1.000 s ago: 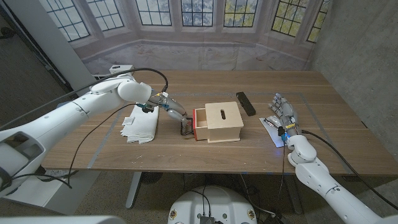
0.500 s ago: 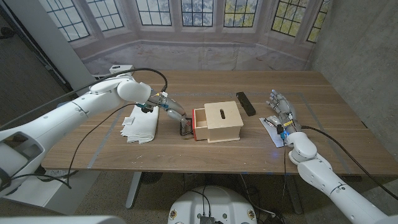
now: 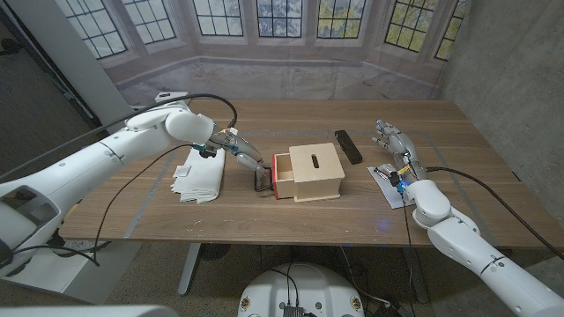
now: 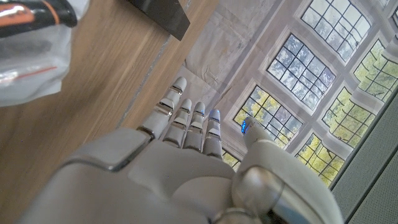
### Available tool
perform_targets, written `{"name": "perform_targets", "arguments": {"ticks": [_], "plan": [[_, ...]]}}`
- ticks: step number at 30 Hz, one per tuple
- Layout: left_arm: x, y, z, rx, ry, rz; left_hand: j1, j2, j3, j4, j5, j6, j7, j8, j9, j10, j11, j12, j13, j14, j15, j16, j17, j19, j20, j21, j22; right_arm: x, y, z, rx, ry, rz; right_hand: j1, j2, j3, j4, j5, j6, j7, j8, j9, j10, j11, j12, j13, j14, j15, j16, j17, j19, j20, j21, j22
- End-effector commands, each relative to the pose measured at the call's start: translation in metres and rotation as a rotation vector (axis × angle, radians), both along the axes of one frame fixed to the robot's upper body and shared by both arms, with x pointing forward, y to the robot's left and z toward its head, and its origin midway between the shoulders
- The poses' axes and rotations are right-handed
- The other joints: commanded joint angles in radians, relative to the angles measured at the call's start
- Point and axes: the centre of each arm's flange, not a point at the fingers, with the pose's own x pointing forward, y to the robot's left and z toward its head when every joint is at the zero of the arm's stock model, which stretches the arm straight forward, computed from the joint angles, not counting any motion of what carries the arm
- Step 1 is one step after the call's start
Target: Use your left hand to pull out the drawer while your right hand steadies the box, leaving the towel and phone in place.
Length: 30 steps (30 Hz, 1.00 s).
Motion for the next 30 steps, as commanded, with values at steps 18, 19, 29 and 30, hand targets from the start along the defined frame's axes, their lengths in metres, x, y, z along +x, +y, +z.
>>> {"name": "perform_targets", "arguments": {"ticks": [18,19,29,30], "plan": [[-0.004,0.004,0.003,-0.004,0.032,0.043,-0.002,0.010,0.001,-0.002,0.003,-0.001,-0.004,-0.004,0.004,0.011,0.002,-0.002,0.006,0.016,-0.001,0.003,0.004,0.002,0.000,0.006,0.000,-0.036,0.041,0.019,-0.280,-0.058,-0.110,0.015,-0.005,0.007,-0.010,0.007,0.018,-0.001,0.005,0.005,0.019,-0.014,0.006,0.003,0.003,-0.003,-0.003,-0.001,-0.002,0.000,0.002,0.002],[-0.004,0.004,0.002,-0.006,0.034,0.044,-0.002,0.010,0.001,-0.003,0.003,-0.001,-0.004,-0.004,0.004,0.011,0.001,-0.002,0.006,0.016,-0.001,0.003,0.004,0.002,0.000,0.006,0.000,-0.040,0.044,0.021,-0.303,-0.059,-0.119,0.016,-0.006,0.006,-0.010,0.007,0.019,-0.003,0.005,0.005,0.019,-0.017,0.006,0.003,0.003,-0.003,-0.003,-0.001,-0.004,0.001,0.002,0.002],[-0.003,0.006,0.002,-0.009,0.035,0.047,-0.002,0.010,0.001,-0.003,0.003,-0.003,-0.002,-0.004,0.004,0.011,0.003,-0.004,0.006,0.017,0.000,0.003,0.004,0.002,-0.001,0.006,0.000,-0.065,0.072,0.031,-0.492,-0.074,-0.166,0.013,-0.012,0.001,-0.013,0.005,0.027,-0.015,0.007,0.005,0.022,-0.036,0.005,0.003,-0.001,-0.004,-0.005,-0.002,-0.016,0.003,-0.003,0.002],[-0.003,0.006,0.002,-0.009,0.035,0.047,-0.002,0.010,0.001,-0.003,0.003,-0.003,-0.002,-0.004,0.004,0.011,0.003,-0.004,0.006,0.017,-0.001,0.003,0.004,0.002,-0.001,0.006,0.000,-0.067,0.074,0.032,-0.506,-0.072,-0.170,0.013,-0.012,0.001,-0.013,0.005,0.028,-0.016,0.007,0.005,0.023,-0.039,0.006,0.003,-0.002,-0.004,-0.005,-0.002,-0.018,0.003,-0.003,0.002]]}}
